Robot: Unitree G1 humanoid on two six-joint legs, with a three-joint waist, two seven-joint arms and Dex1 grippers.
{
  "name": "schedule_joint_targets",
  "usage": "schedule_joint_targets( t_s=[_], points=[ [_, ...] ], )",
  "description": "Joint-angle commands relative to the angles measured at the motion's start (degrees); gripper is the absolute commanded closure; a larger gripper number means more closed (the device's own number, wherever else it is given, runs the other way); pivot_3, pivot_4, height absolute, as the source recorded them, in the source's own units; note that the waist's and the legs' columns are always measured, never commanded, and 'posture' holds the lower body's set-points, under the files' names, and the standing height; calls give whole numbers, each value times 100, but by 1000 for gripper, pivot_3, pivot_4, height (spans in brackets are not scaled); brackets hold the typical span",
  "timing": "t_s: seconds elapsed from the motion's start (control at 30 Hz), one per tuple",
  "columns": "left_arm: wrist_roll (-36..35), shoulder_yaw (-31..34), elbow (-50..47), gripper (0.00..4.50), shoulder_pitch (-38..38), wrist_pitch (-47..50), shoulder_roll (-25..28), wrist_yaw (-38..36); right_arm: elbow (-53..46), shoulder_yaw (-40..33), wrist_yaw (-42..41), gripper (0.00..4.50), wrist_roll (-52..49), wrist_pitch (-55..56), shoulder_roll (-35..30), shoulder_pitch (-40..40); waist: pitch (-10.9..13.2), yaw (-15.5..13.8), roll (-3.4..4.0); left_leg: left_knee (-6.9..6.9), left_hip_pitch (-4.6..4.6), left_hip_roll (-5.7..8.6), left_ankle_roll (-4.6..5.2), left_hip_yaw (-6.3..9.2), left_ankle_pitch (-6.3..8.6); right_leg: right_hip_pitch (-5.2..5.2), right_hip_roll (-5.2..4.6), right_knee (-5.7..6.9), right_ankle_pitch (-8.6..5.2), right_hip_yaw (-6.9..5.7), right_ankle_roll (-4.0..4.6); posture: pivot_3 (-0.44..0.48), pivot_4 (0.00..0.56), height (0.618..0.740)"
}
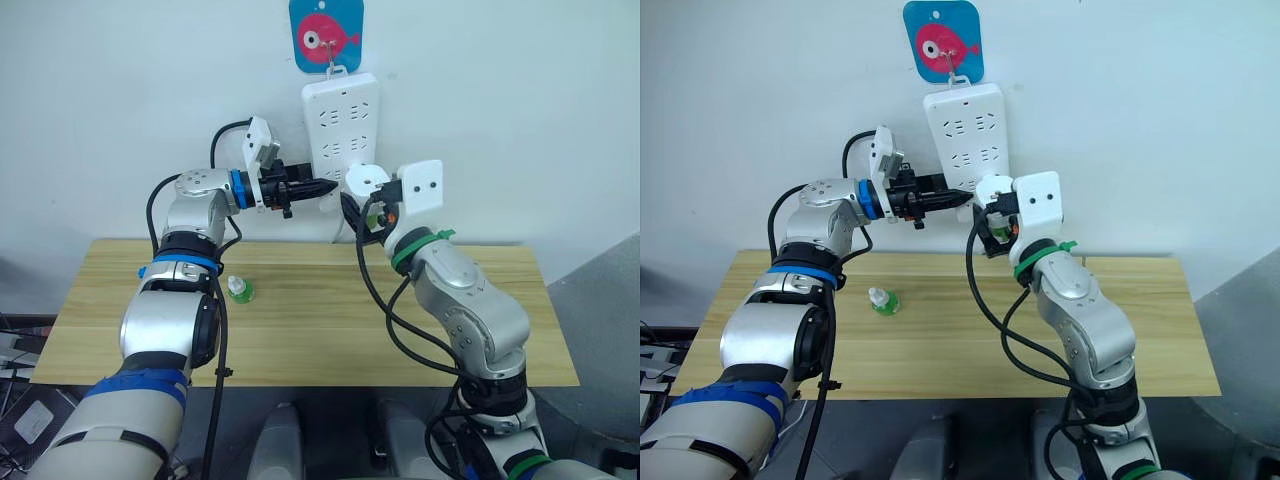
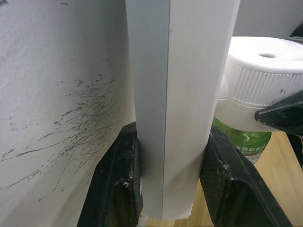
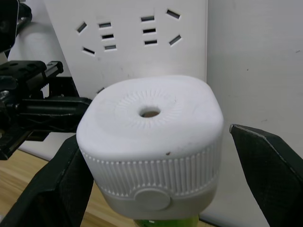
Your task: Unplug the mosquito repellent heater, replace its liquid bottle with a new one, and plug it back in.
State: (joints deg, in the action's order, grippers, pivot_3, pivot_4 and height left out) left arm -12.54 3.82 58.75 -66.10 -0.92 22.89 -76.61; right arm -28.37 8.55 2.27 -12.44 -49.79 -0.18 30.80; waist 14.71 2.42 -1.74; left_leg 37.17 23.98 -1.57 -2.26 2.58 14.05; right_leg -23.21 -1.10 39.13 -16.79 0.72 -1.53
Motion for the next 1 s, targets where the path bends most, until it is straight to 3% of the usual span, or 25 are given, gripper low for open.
schedule_joint_targets(
  t_s=[0.03, 0.2, 1.0],
  points=[
    [51, -7, -66, 3201, -24, -61, -22, 85, -112, -6, -97, 180, 46, 311, 73, 146, 0, 0, 0, 0, 0, 0, 0, 0, 0, 0, 0, 0, 0, 0, 0, -84, 291, 740],
    [77, -21, -49, 3201, -33, -112, -27, 127, -69, 33, -188, 1488, 83, 435, 80, 154, 0, 0, 0, 0, 1, 0, 0, 1, 0, 0, 0, 0, 0, -1, 0, -82, 289, 740],
    [87, 98, 129, 3201, -134, -287, -102, 636, -1230, 52, -328, 1478, 215, -422, -242, -183, 2, 23, 3, 11, 36, 1, -7, 26, -11, -8, -4, 1, 2, -7, -4, -99, 282, 740]
  ],
)
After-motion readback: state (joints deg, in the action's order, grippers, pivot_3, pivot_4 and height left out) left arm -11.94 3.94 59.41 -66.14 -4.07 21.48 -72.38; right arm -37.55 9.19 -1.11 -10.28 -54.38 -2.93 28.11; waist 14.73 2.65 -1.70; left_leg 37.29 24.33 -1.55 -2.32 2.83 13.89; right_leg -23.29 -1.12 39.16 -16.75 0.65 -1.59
